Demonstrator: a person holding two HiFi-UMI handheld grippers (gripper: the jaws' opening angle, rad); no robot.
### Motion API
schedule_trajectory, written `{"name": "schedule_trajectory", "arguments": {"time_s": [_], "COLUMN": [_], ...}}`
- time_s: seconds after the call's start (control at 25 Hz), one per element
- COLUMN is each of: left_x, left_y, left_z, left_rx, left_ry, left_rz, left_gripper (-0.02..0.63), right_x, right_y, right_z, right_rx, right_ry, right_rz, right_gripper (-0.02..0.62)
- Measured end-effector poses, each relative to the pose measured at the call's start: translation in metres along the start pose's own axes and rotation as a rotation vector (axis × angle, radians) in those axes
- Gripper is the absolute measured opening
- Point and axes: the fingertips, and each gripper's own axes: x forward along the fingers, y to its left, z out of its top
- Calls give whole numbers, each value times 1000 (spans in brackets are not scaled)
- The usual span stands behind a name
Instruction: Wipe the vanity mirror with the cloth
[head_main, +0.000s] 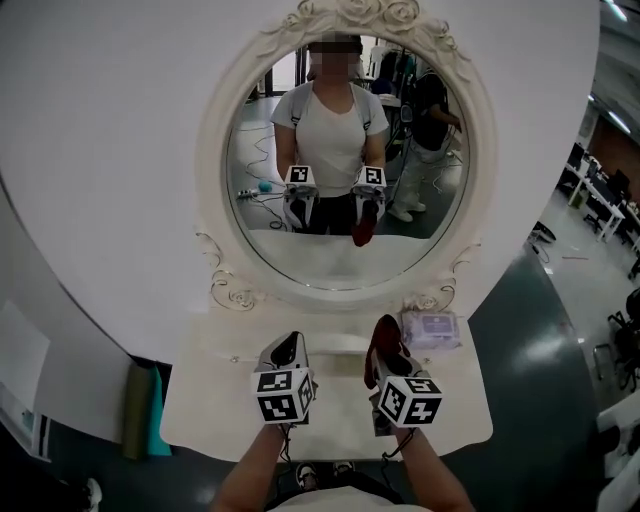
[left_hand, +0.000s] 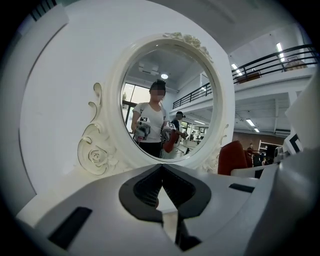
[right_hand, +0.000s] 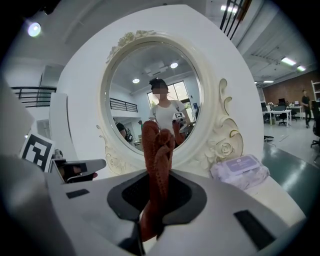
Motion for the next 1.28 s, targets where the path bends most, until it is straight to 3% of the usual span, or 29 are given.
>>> {"name": "schedule_trajectory", "arguments": {"time_s": [0.44, 0.6, 0.8, 1.04, 1.12, 1.28], "left_x": [14, 21, 23, 10, 2, -10], "left_y": [-5, -3, 5, 27, 39, 58], "left_z": [21, 53, 131, 228, 257, 306], "left_rx": [34, 52, 103, 113, 125, 159], "left_ry": [-15, -53, -149, -271, -308, -355], "left_rz": [32, 16, 3, 18, 48, 101], "left_gripper": [11, 11, 11, 11, 11, 11], "right_x": [26, 37, 48, 50, 51, 53], "right_y": [6, 22, 64, 121, 144, 185], "right_z": [35, 77, 153, 257, 289, 345], "right_rx": [-63, -76, -352, -714, -855, -1147], "right_ry": [0, -34, -107, -245, -286, -372], "right_rz": [117, 191, 242, 210, 160, -19], "right_gripper": [60, 60, 60, 60, 60, 60]}}
